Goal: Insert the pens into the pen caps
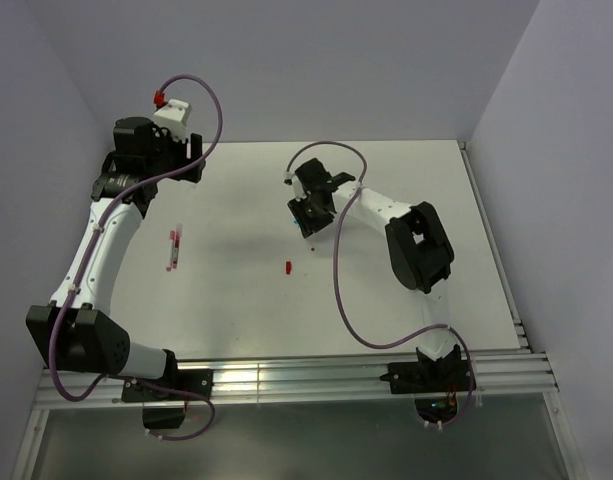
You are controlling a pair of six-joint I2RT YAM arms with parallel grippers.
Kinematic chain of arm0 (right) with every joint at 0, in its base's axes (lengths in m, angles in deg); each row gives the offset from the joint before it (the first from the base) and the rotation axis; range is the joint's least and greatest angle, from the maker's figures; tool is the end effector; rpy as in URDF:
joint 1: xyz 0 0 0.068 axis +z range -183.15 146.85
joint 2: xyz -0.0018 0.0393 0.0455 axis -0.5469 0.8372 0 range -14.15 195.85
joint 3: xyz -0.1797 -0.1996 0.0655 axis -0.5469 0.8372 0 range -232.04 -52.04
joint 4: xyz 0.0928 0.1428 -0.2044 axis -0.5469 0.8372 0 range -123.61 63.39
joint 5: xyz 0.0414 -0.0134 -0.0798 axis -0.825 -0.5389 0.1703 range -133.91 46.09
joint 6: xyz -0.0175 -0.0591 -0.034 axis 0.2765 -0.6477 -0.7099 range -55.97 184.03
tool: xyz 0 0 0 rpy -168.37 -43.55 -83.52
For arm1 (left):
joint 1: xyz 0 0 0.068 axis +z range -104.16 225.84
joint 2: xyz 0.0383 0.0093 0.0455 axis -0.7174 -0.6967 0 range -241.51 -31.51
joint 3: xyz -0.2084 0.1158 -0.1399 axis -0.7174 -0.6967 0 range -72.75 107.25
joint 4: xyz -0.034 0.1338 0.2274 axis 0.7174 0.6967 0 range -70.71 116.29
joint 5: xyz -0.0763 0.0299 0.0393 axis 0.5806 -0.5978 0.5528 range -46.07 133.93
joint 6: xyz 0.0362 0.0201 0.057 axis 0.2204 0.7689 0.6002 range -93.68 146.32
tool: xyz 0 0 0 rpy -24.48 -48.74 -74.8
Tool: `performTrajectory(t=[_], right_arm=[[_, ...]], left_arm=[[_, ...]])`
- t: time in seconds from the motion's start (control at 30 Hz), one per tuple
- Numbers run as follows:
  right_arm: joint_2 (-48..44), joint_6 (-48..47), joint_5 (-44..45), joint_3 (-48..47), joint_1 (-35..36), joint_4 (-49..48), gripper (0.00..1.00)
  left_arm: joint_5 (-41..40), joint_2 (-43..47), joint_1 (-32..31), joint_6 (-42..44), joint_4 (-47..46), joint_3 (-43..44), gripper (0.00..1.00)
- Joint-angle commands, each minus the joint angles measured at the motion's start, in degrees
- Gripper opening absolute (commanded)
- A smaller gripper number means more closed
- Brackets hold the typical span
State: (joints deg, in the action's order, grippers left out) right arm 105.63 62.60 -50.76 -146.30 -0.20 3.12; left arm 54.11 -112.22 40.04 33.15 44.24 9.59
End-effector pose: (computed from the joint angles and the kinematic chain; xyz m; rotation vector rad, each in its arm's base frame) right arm 0.3868 0.2590 0.1763 -0.8325 2.5562 0.3353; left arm 0.3421 -0.0450 0.3930 0.3317 1.9466 -0.1637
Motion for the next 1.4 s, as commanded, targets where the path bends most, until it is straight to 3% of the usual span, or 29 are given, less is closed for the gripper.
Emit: performTrajectory(t=[0.0,0.37,0.57,0.67,0.7,0.8,0.9,0.97,1.07,1.13,1.23,1.37], right_arm=[[0.88,-0.41,2.02,-3.04,0.80,-0.96,0.46],[3.26,-0.85,3.33,-2.16,1.77,-1.22,0.45],[3.70,-1.64,4.65,0.65,3.17,-2.19,0.36],[3.87,-1.03,4.04,2.32,3.61,-2.54,0.26],[3.53,-0.77,3.34,3.37,3.53,-2.54,0.16],[0.55,-1.55,2.98,5.39,3.44,-2.54,0.00],[-5.32,-1.65,1.94,6.19,2.39,-2.45,0.00],[-9.55,-1.38,-3.06,6.54,0.03,-2.54,0.00],[-18.16,-0.24,-13.51,6.63,-3.14,-3.06,0.00],[-24.58,1.16,-19.31,7.86,-4.20,-5.69,0.00],[-31.62,5.37,-29.08,10.93,-4.47,-12.00,0.00],[-36.20,11.18,-39.63,12.78,-4.39,-18.44,0.00]], left_arm=[[-0.42,1.61,-0.09,-0.24,-1.40,-0.43,0.72],[-2.70,0.02,-0.09,-2.86,-2.45,-0.34,0.72],[-2.97,-1.73,-0.09,-4.98,-0.69,1.41,0.71],[-2.88,-1.12,-0.09,-6.30,-1.13,0.80,0.71],[-2.53,-0.77,0.00,-6.39,-1.48,-0.16,0.70],[0.98,1.50,0.00,-10.16,-2.80,-2.01,0.70],[5.62,4.15,0.00,-12.45,-3.68,-4.29,0.70],[8.53,5.90,0.00,-14.20,-3.86,-5.35,0.70],[19.58,9.50,0.09,-18.76,-7.79,-9.21,0.69],[28.55,11.79,0.09,-23.24,-17.00,-14.98,0.68],[35.15,14.43,-0.43,-37.03,-31.90,-22.20,0.67],[38.25,15.23,-2.80,-50.39,-43.97,-25.21,0.69]])
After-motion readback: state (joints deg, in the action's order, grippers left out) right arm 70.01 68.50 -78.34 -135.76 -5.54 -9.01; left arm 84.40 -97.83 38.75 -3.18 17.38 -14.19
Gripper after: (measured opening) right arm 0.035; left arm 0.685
